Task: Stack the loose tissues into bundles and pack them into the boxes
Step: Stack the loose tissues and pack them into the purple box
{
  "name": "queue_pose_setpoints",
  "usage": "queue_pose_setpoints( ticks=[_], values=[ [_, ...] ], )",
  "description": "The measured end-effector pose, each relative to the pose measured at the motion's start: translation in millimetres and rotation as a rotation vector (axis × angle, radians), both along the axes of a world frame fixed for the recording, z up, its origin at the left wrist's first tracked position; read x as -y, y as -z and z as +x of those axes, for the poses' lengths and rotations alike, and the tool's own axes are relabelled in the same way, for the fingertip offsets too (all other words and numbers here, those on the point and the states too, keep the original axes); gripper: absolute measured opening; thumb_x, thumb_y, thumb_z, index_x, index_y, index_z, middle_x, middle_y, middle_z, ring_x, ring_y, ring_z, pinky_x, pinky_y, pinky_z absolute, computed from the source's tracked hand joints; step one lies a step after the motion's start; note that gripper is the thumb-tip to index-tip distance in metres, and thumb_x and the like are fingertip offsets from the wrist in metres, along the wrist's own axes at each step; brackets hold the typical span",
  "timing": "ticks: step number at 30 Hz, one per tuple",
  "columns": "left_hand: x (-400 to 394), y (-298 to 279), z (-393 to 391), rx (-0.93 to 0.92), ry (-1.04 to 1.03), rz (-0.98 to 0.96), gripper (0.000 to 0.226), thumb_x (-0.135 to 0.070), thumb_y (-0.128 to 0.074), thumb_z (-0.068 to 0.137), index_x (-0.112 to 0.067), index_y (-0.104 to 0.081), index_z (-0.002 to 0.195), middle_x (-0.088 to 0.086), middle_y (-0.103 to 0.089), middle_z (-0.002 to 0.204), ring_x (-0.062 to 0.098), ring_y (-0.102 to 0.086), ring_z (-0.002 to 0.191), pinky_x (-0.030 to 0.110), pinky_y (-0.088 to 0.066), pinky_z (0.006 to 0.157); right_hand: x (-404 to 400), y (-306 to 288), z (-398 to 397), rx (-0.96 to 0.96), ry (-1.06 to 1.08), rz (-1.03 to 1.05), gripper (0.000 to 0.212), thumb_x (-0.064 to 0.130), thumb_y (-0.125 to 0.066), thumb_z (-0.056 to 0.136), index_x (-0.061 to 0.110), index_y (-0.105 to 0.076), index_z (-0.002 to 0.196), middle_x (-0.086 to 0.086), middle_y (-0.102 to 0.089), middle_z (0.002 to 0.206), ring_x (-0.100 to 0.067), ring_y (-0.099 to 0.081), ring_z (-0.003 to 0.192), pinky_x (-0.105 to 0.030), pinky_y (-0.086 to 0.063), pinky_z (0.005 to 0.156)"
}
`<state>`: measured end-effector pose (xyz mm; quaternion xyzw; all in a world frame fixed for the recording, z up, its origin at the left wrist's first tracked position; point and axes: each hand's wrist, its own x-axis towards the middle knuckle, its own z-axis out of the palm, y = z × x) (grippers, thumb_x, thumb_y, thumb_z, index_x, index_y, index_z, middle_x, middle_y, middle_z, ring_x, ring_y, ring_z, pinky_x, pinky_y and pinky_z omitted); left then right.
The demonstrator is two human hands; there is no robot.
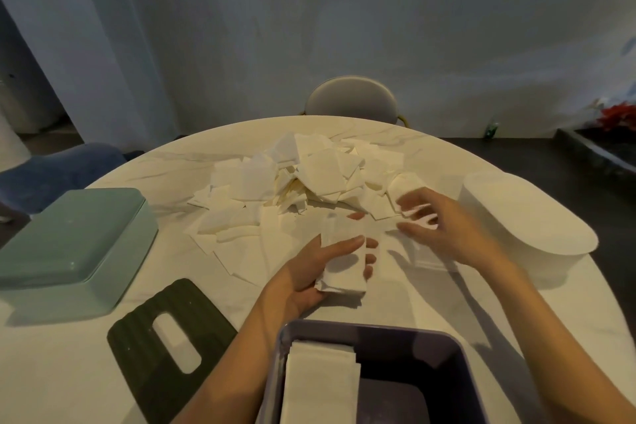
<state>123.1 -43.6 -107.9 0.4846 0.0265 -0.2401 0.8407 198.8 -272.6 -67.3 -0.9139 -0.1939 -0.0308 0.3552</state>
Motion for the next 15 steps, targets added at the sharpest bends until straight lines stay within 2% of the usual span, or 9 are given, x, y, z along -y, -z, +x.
queue_pose_setpoints(
  ticks=[2,4,6,8,12,15],
  values=[
    [-5,1,1,0.004,-0.065,-0.001,0.048,-0.02,-0.087,0.082,-0.014,-0.071,0.127,0.014,-0.071,0.118,0.029,-0.066,0.101,0.061,-0.047,0.105,15,1,3,-0.123,0.059,-0.364,0.06,0.044,-0.08,0.082,0.031,-0.053,0.135,0.008,-0.053,0.143,-0.014,-0.055,0.123,-0.027,-0.049,0.096],
    [-6,3,4,-0.014,-0.162,-0.053,0.055,-0.015,-0.086,0.081,-0.019,-0.068,0.133,0.014,-0.071,0.123,0.03,-0.068,0.102,0.054,-0.054,0.098,17,-2,-2,-0.253,-0.029,-0.57,0.075,0.049,-0.08,0.082,0.032,-0.044,0.146,0.009,-0.041,0.155,-0.017,-0.045,0.137,-0.032,-0.043,0.108],
    [-4,3,7,-0.05,-0.229,-0.095,0.057,-0.014,-0.084,0.083,-0.02,-0.065,0.136,0.014,-0.071,0.123,0.031,-0.069,0.1,0.047,-0.059,0.087,13,-7,-6,-0.325,-0.095,-0.581,0.078,0.046,-0.079,0.084,0.032,-0.04,0.149,0.01,-0.038,0.157,-0.017,-0.042,0.14,-0.032,-0.039,0.111],
    [-5,4,9,-0.077,-0.257,-0.078,0.057,-0.019,-0.085,0.082,-0.015,-0.065,0.136,0.014,-0.071,0.12,0.03,-0.069,0.099,0.044,-0.06,0.081,10,-9,-9,-0.326,-0.116,-0.577,0.074,0.039,-0.081,0.084,0.032,-0.043,0.147,0.009,-0.045,0.152,-0.016,-0.048,0.132,-0.03,-0.045,0.108],
    [-10,9,13,-0.097,-0.269,-0.087,0.064,-0.026,-0.09,0.078,-0.01,-0.066,0.135,0.016,-0.07,0.121,0.03,-0.069,0.101,0.043,-0.057,0.084,-4,-1,-13,-0.201,-0.039,-0.595,0.057,0.024,-0.083,0.082,0.031,-0.054,0.131,0.01,-0.056,0.128,-0.015,-0.056,0.112,-0.029,-0.055,0.095],
    [-12,11,13,-0.104,-0.296,-0.088,0.054,-0.024,-0.085,0.082,-0.006,-0.069,0.13,0.018,-0.071,0.117,0.03,-0.07,0.098,0.044,-0.058,0.085,-15,14,-10,-0.032,0.027,-0.585,0.038,0.023,-0.079,0.084,0.028,-0.058,0.115,0.007,-0.06,0.119,-0.014,-0.057,0.101,-0.034,-0.056,0.091]
  ],
)
